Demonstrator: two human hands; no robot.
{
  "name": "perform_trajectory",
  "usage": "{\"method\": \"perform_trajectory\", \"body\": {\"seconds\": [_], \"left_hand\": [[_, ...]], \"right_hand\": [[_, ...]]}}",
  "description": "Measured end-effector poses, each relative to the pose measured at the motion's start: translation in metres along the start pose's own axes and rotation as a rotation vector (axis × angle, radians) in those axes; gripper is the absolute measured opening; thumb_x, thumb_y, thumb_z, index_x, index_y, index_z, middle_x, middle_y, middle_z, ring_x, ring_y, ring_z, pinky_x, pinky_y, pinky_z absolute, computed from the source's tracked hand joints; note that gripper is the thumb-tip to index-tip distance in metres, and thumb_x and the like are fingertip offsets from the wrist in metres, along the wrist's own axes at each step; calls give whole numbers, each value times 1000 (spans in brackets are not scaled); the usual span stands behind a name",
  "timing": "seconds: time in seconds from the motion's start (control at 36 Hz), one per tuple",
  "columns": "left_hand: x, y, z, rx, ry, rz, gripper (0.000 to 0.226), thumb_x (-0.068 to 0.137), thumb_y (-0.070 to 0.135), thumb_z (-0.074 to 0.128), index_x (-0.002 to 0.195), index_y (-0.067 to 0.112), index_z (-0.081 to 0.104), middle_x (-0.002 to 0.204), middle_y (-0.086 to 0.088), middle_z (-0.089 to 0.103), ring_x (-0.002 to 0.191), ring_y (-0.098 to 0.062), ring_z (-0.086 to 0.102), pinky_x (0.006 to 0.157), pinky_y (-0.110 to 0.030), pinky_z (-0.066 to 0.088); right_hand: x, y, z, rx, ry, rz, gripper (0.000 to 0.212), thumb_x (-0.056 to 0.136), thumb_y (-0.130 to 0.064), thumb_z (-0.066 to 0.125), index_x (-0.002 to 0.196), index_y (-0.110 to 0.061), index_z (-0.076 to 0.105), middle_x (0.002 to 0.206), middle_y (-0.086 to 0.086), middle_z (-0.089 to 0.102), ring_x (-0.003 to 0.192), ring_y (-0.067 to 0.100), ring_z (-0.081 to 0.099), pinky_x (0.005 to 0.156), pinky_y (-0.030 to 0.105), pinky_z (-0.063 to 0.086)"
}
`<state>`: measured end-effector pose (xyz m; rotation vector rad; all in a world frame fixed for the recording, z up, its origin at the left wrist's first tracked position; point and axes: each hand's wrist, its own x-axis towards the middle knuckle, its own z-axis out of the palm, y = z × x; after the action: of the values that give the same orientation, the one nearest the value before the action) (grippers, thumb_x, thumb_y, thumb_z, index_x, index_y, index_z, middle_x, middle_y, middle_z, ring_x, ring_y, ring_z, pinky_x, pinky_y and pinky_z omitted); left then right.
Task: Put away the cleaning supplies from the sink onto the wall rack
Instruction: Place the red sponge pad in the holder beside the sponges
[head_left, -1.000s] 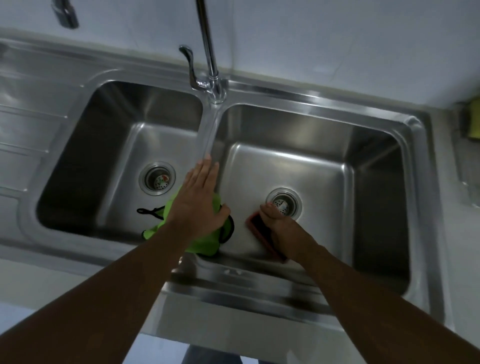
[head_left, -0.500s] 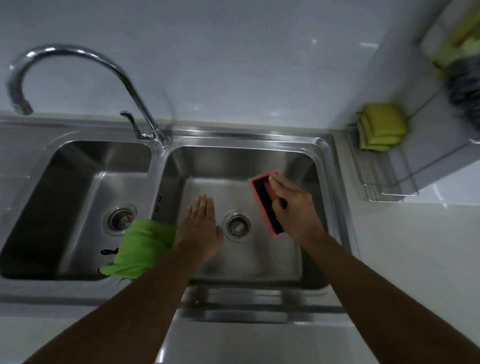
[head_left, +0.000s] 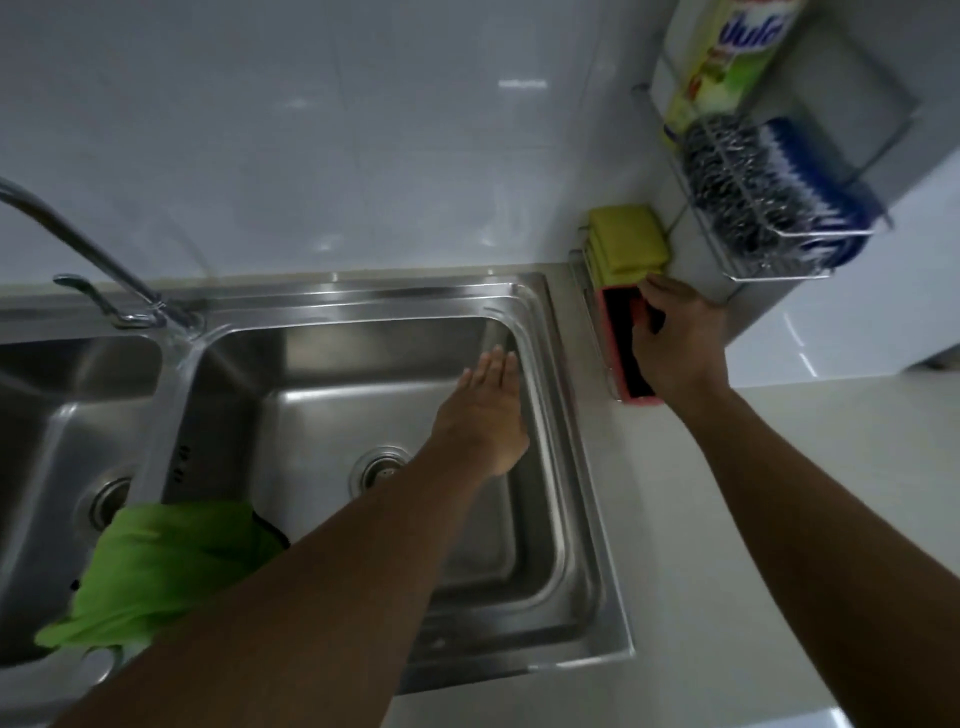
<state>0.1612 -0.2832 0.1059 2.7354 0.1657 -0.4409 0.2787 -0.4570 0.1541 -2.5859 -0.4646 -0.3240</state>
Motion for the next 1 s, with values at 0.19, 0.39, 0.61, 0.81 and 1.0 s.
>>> {"method": "perform_trajectory", "body": {"seconds": [0.19,0.39,0.61,0.81,1.0], "left_hand": [[42,43,1,-37,-6,69,79,97,9,41,158,12,-10,167,-6,-12,154,-19,-9,126,-37,3],[78,74,1,-67,-10,122,79,95,6,37,158,16,-9,167,0,-12,154,-16,-8,126,-35,3],[89,77,14,-52,-14,121,77,97,11,36,157,15,-11,167,-1,-11,154,-17,-8,126,-37,3],[90,71,12,-20,-15,151,77,96,10,36,158,15,-10,167,-1,-10,154,-18,-8,126,-40,7],[71,49,7,5,20,108,73,100,16,35,158,14,-9,167,-1,-12,154,-16,-10,126,-38,4]], "right_hand": [[29,30,7,-37,-213,135,29,94,-3,54,119,-1,68,129,14,65,121,30,59,109,27,37],[50,34,24,13,-365,236,35,90,-6,55,123,-15,64,125,15,64,114,33,61,92,27,44],[49,42,50,-21,-330,207,34,82,4,60,115,-1,67,119,19,65,109,35,61,92,31,46],[37,50,65,-172,-308,67,44,93,-13,42,134,1,51,142,20,49,126,37,49,103,39,36],[1,52,71,-302,-300,-93,61,106,-34,26,154,4,18,163,25,13,152,36,10,125,48,12]]}}
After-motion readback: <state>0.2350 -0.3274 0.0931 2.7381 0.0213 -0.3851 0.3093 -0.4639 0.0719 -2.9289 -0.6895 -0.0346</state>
